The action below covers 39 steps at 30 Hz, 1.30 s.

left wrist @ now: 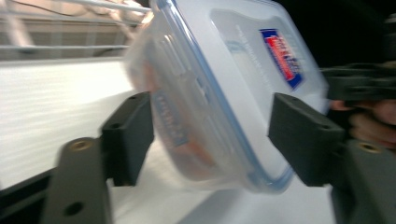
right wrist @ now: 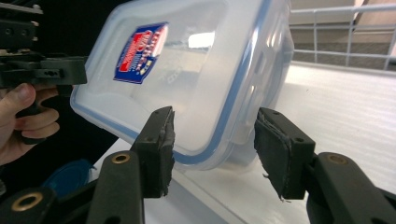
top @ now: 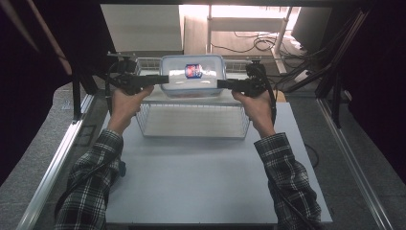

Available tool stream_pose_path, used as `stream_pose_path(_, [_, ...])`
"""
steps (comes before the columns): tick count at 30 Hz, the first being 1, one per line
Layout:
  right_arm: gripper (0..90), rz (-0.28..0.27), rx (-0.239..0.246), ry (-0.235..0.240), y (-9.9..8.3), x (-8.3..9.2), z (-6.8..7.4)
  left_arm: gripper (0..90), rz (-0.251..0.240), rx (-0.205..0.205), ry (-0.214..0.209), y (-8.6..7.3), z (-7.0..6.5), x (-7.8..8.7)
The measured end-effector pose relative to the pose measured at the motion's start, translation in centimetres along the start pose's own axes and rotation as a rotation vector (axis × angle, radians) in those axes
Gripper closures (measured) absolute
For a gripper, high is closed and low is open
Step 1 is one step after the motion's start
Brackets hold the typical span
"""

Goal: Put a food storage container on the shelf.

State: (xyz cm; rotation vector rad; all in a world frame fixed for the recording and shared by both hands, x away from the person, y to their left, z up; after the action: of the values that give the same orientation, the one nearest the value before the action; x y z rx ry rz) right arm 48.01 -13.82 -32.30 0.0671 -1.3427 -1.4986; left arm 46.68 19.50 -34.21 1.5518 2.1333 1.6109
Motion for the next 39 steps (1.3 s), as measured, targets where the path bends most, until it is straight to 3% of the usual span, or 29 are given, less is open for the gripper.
stream_pose_path(3, [46.4, -0.012, 0.000, -0.016, 0.1, 0.0, 0.0, 35.0, -0.011, 0.004, -0.023, -0.1, 0.0, 0.0])
stream_pose_path(7, [46.5, -0.033, 0.001, -0.048, 0.4, 0.1, 0.2, 46.0, -0.024, -0.010, -0.008, 0.0, -0.2, 0.2])
stream_pose_path(12, [47.4, -0.021, 0.017, -0.064, 0.4, 0.3, 0.5, 51.7, -0.015, -0.014, -0.023, 0.0, -0.3, 0.2])
stream_pose_path(28, [45.9, -0.019, 0.006, -0.047, 0.4, 0.2, 0.3, 51.4, -0.005, -0.007, -0.010, -0.5, -1.0, 0.6])
stream_pose_path(33, [41.7, -0.041, 0.034, -0.041, 0.3, 0.8, 0.8, 36.3, -0.011, -0.130, 0.130, -0.5, -2.2, 1.4])
stream_pose_path(34, [41.7, -0.041, 0.034, -0.041, 0.3, 0.8, 0.8, 32.9, -0.011, -0.130, 0.130, -0.5, -2.2, 1.4])
stream_pose_path(36, [30.0, -0.051, 0.071, -0.045, -0.1, 1.5, 1.3, 27.4, -0.008, -0.175, 0.143, -1.0, -2.9, 2.2])
stream_pose_path(38, [21.9, -0.048, 0.101, -0.053, -0.7, 1.9, 1.8, 22.7, -0.007, -0.183, 0.132, -1.3, -3.2, 2.5])
stream_pose_path(39, [18.7, -0.049, 0.117, -0.061, -1.1, 2.0, 2.0, 20.3, 0.002, -0.195, 0.104, -2.1, -3.7, 2.9])
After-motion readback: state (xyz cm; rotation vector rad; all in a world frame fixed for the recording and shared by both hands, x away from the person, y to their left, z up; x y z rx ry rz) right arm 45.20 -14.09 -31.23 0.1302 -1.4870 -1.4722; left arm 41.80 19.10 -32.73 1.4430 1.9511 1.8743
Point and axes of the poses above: each handheld gripper's, and its own axes: x roughly backward along the jaws, y roughly out of its top, z roughly to its left, the point moved 3 cm from there along -x, roughly forward along the jaws, and after that the axes turned 8 degrees about z, right-handed, at the moved point
